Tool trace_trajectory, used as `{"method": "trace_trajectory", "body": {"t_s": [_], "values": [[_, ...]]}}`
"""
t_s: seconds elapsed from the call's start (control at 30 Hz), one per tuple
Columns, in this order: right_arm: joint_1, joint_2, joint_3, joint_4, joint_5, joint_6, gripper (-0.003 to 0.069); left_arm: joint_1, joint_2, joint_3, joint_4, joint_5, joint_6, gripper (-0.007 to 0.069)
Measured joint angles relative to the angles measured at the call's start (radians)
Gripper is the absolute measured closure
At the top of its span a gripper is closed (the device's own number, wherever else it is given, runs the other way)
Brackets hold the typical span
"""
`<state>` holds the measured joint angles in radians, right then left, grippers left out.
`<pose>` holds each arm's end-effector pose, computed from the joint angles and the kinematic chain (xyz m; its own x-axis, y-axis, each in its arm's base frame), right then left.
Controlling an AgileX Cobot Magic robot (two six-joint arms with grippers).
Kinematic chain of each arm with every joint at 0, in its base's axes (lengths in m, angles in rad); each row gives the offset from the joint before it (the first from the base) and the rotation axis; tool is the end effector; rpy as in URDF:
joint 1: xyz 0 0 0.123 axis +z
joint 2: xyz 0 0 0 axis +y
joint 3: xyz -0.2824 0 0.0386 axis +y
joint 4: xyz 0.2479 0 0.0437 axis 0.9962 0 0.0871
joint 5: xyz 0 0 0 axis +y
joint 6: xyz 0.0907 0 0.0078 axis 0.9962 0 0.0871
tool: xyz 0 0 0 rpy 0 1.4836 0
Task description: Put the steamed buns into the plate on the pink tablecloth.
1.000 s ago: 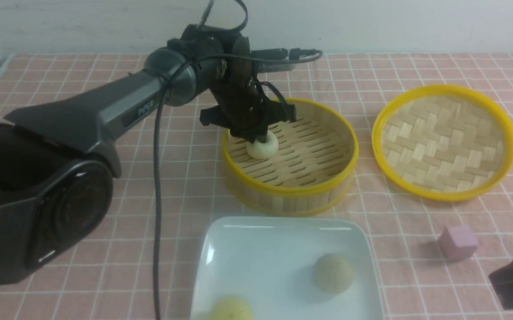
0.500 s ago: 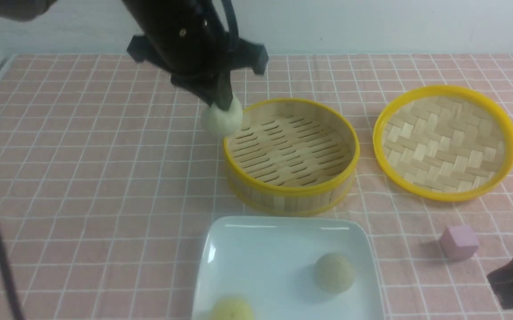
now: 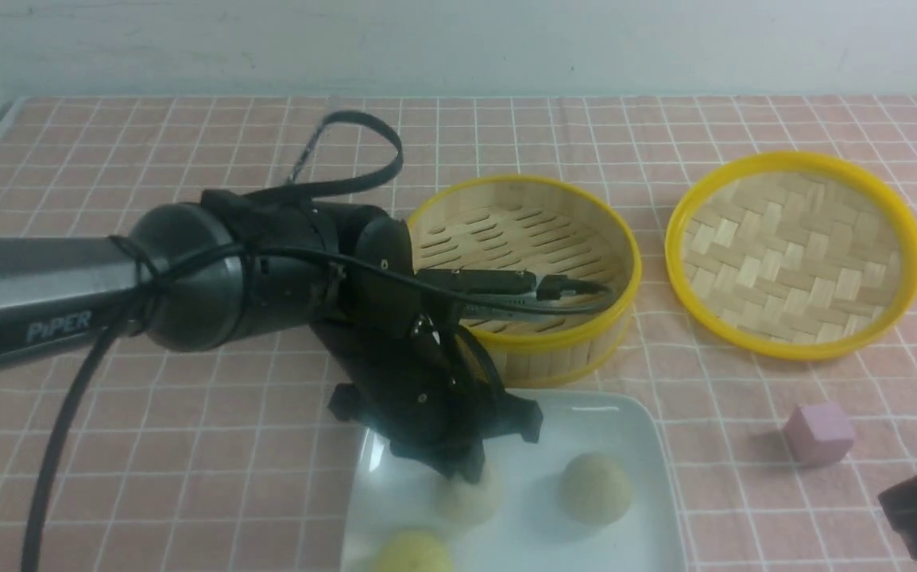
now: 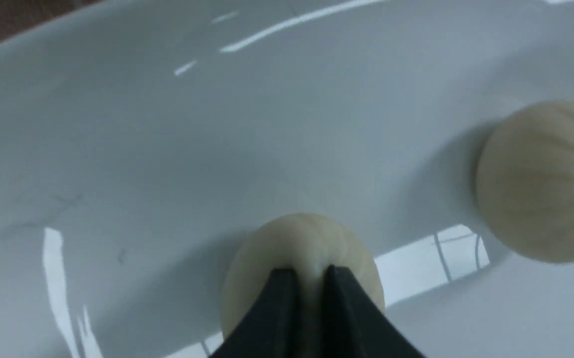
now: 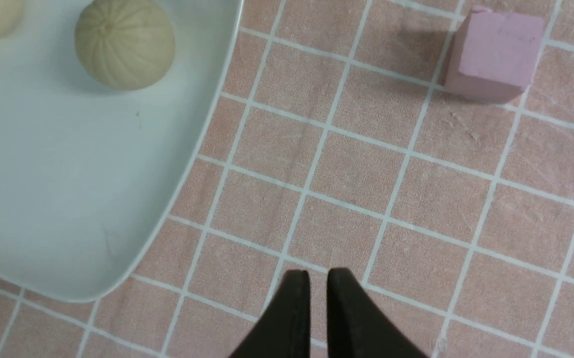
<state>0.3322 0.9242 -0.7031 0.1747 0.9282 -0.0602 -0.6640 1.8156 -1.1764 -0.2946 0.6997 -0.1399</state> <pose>0.1438 0.0630 0.2815 -0.8389 -0.2421 -0.4875 -0.3503 0.9256 0.1432 0.2735 -0.2357 0.1905 -0.9281 0.2775 -0.2484 0.3438 0.8949 -0.2847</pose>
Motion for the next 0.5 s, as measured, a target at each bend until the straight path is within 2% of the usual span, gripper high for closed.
{"method": "trace_trajectory", "body": {"t_s": [0.2, 0.3, 0.4, 0.5], "values": [[0.000, -0.240, -0.019, -0.032, 0.183, 0.000, 0.0611, 0.000, -0.012, -0.001, 0.000, -0.033, -0.040, 0.0340], [0.000, -0.403, -0.014, -0.044, 0.208, 0.001, 0.0606, 0.000, -0.045, -0.001, 0.010, -0.033, -0.047, 0.0283], [0.000, -0.555, 0.053, -0.071, 0.073, 0.007, 0.0601, 0.000, -0.087, -0.001, 0.026, -0.034, -0.047, 0.0258], [0.000, -0.694, 0.233, -0.062, -0.198, 0.012, 0.0600, 0.000, -0.115, -0.001, 0.034, -0.035, -0.047, 0.0251]]}}
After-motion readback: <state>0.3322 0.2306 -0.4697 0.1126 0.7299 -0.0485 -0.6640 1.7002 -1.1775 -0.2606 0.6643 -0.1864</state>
